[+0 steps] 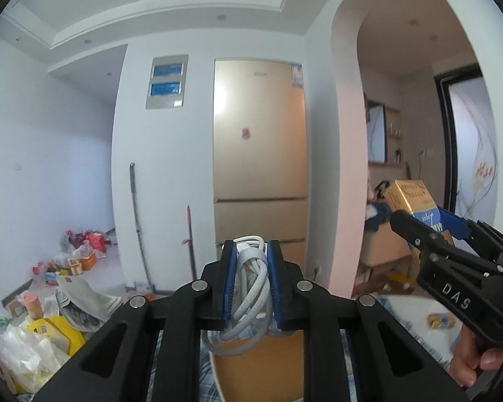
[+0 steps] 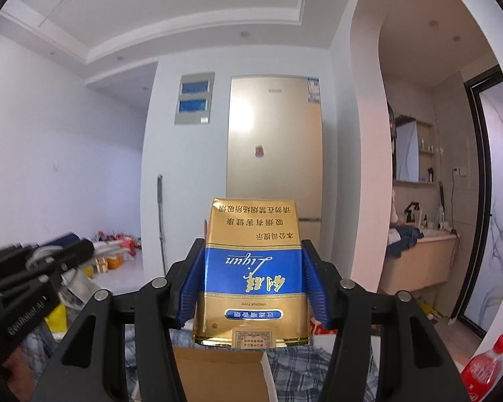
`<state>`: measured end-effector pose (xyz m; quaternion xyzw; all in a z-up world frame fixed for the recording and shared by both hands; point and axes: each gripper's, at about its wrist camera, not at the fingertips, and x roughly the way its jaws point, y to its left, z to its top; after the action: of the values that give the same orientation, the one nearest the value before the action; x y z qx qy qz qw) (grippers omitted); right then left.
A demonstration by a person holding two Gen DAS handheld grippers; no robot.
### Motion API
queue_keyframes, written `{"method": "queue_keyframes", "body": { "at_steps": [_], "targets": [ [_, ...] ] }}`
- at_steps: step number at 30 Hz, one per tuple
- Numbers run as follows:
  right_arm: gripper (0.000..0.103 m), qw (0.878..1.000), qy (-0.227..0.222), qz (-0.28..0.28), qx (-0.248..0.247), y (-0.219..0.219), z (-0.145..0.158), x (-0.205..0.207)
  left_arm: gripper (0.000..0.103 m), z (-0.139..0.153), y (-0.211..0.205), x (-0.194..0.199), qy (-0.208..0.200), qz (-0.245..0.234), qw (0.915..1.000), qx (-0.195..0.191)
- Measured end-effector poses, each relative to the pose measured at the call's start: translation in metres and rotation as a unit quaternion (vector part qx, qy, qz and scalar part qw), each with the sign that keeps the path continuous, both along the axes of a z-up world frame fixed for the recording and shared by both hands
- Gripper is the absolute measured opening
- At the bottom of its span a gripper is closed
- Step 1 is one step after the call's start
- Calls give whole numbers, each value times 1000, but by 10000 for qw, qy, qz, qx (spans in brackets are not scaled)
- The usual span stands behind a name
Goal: Organize soft objects
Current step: 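Lift and carry the cigarette box and cable coil over the open cardboard box, then open the right gripper to drop the cigarette box while the left releases the cable into the box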
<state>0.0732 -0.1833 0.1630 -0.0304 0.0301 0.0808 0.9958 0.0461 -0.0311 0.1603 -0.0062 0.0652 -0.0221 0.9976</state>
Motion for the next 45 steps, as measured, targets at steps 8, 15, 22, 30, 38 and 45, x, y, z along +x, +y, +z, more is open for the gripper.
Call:
{"method": "queue_keyframes", "body": {
  "at_steps": [8,15,22,30,38,45],
  "targets": [
    [54,9971,705,-42,-284,11,-49,49,20,-43,-5,57,655,307,9973,116],
    [54,9893,1409,6,-383,14,-94,84,20,-105,3,110,1759,302,9839,64],
    [54,9797,1910,166,-591,23,-131,100,20,-155,-1,138,2668,152,9636,45],
    [54,9683,2443,316,-417,18,-156,119,20,-185,-2,153,3200,222,9471,42],
    [54,9615,2695,316,-427,13,-169,127,20,-196,0,160,3409,261,9397,13],
    [66,9626,2658,291,-443,18,-169,128,38,-198,2,162,3488,353,9365,70]
  ]
}}
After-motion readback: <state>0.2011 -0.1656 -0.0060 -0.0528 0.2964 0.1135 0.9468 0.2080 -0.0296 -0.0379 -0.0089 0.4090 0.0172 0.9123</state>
